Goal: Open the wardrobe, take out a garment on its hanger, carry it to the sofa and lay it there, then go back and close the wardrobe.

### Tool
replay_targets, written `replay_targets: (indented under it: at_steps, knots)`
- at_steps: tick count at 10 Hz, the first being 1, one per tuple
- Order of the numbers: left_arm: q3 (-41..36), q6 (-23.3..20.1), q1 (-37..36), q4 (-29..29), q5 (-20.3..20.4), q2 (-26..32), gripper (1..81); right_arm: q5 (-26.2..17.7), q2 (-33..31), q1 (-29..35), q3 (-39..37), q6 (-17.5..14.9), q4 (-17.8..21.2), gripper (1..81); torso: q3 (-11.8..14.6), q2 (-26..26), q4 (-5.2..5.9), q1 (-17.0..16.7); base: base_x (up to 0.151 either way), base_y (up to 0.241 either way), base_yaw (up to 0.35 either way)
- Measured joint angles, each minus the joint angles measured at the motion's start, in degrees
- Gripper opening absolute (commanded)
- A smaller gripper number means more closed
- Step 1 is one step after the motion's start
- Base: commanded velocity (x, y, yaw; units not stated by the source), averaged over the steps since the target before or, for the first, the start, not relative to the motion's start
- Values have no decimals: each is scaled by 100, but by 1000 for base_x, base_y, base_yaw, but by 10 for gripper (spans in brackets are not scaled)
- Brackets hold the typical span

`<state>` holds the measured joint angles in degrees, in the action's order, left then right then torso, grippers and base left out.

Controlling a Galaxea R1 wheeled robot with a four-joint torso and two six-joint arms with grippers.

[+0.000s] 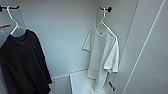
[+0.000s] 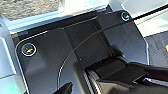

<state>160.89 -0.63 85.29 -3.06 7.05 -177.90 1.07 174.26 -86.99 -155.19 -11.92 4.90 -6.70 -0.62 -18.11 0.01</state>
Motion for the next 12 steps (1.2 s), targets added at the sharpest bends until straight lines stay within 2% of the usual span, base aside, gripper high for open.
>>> replay_targets:
  at_steps: [4, 10, 12]
  knots:
    - [-664, 0, -213, -278, -38, 328, 811, -2, 2, 4, 0, 0, 0, 811, 0, 0, 0, 0, 0, 0, 0]
    - [-1746, 6, -1106, -295, -634, 931, 811, 0, 2, 9, 0, 0, 0, 811, -2, 0, 0, 0, 0, 0, 0]
    - [-2126, 11, -1390, -295, -714, 1167, 811, 0, 2, 28, 0, 0, 0, 811, -2, 2, -2, 2, 0, 0, 0]
